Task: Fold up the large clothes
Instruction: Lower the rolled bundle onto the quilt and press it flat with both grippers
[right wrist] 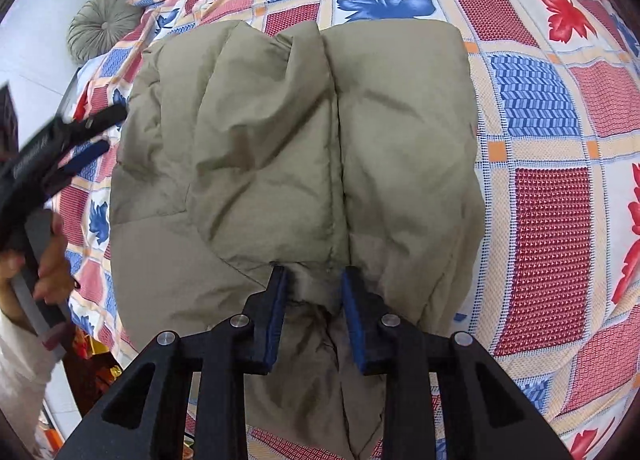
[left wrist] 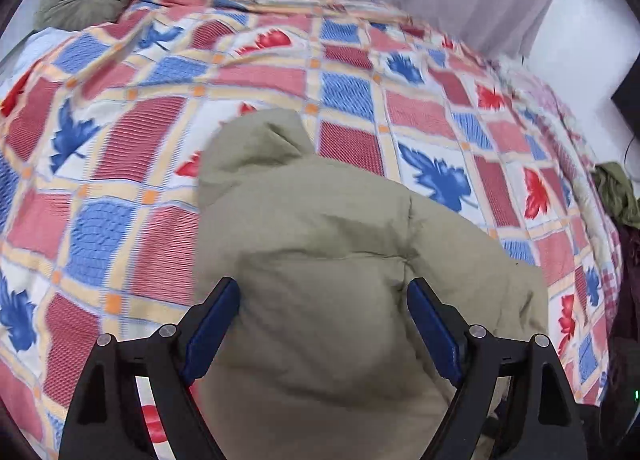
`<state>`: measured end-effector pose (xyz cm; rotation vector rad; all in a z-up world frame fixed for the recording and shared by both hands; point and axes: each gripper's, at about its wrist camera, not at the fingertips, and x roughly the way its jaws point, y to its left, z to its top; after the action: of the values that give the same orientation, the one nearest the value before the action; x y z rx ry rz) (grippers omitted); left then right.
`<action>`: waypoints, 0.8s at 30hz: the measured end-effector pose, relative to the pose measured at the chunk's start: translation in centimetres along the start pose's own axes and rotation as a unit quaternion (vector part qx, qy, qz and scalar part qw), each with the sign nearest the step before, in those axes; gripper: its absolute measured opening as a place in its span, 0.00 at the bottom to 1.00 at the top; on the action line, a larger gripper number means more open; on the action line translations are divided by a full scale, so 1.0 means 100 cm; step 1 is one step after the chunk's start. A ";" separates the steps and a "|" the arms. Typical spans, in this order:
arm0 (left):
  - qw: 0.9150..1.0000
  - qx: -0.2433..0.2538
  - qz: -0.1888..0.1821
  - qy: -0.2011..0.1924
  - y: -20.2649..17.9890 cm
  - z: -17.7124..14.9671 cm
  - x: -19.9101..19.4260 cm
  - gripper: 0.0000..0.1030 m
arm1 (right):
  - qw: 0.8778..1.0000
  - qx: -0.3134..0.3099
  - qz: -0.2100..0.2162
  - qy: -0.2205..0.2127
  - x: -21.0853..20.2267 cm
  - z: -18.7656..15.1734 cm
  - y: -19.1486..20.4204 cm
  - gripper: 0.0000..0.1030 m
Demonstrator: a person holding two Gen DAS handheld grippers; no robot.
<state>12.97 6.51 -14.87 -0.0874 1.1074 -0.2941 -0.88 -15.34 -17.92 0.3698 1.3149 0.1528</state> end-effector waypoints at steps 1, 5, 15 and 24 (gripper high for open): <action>1.000 0.013 0.014 0.007 -0.010 0.001 0.009 0.84 | 1.000 -0.004 -0.004 -0.001 0.002 -0.001 -0.001 0.30; 0.998 0.051 0.047 0.010 -0.038 -0.008 0.032 0.85 | 1.000 -0.003 -0.010 -0.002 0.010 -0.008 -0.012 0.30; 0.996 0.060 0.067 0.020 -0.042 -0.011 0.039 0.87 | 0.999 0.030 0.035 0.007 0.021 -0.007 -0.041 0.29; 0.995 0.060 0.075 0.026 -0.028 -0.021 -0.002 0.87 | 0.998 0.044 0.033 0.010 -0.001 -0.006 -0.036 0.34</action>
<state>10.48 4.09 -15.05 0.1096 1.1401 -0.2285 -1.86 -18.61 -19.17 0.4874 1.3332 0.1539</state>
